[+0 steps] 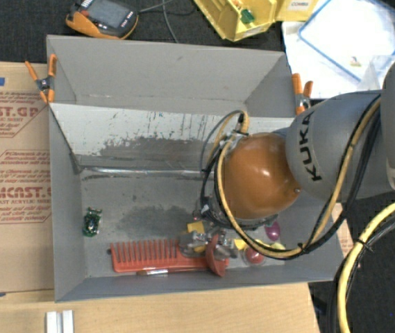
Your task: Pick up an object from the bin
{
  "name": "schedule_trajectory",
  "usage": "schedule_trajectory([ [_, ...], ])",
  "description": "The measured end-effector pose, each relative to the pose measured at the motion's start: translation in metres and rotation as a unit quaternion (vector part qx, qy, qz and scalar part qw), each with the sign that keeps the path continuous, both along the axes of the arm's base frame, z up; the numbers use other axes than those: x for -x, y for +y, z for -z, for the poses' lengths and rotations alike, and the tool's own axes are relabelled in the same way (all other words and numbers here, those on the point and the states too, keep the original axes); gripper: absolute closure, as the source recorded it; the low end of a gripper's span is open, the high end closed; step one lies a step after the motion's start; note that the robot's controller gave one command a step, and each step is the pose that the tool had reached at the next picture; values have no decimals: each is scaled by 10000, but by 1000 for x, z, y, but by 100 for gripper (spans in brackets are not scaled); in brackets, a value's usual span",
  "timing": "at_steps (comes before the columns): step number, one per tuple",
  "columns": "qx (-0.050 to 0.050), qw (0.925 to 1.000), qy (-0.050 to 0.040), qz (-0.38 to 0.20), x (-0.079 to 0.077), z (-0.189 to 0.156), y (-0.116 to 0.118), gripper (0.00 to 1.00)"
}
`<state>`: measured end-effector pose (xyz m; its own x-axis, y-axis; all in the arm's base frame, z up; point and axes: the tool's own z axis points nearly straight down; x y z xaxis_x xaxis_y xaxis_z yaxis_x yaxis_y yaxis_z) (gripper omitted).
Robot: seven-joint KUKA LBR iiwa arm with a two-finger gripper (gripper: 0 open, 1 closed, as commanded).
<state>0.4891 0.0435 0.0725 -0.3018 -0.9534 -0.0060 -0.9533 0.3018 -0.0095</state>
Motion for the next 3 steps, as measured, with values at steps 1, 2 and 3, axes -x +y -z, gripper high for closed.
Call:
schedule_trajectory([
  [1,-3,10000,-23,2,-1,-10,0,100],
  [2,-7,10000,-37,3,-2,-14,1,100],
  [3,-11,10000,-46,2,-2,-20,1,100],
])
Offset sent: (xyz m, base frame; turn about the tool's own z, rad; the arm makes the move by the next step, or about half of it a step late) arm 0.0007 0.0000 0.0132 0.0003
